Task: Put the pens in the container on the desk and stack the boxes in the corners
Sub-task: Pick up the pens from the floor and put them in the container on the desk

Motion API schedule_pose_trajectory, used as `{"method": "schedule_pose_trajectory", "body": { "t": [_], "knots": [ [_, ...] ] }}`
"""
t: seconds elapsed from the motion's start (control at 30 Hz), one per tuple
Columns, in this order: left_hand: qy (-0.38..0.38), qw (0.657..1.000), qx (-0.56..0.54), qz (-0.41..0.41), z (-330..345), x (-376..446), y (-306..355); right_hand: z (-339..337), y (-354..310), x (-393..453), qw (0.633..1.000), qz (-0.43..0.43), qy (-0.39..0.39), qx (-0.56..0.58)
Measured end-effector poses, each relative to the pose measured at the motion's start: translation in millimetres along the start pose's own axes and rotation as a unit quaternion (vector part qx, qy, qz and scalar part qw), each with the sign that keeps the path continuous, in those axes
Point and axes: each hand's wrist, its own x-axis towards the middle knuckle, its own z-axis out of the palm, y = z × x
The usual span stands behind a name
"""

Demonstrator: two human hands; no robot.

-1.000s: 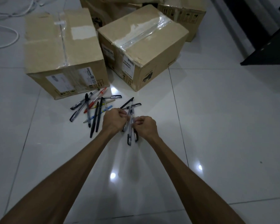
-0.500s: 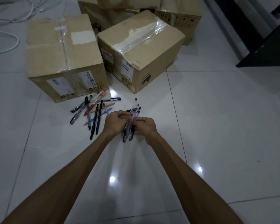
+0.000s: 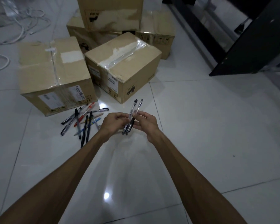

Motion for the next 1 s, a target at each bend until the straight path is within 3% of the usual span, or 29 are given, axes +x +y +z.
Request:
{"method": "schedule_pose_trajectory", "body": {
  "t": [0.33,0.73,1.0],
  "knots": [
    [-0.033,0.999,0.025,0.034,40.6,-45.5,119.5,-46.5,-95.2,-65.5,1.000,-0.007,0.000,-0.003],
    [-0.117,0.991,0.062,0.038,94.8,-172.5,416.4,-105.9,-365.2,-266.0,0.996,-0.008,0.089,0.029],
    [-0.175,0.976,0.108,0.068,127.7,-253.0,595.3,-140.5,-510.1,-378.9,0.988,-0.041,0.140,0.049]
  ]
}}
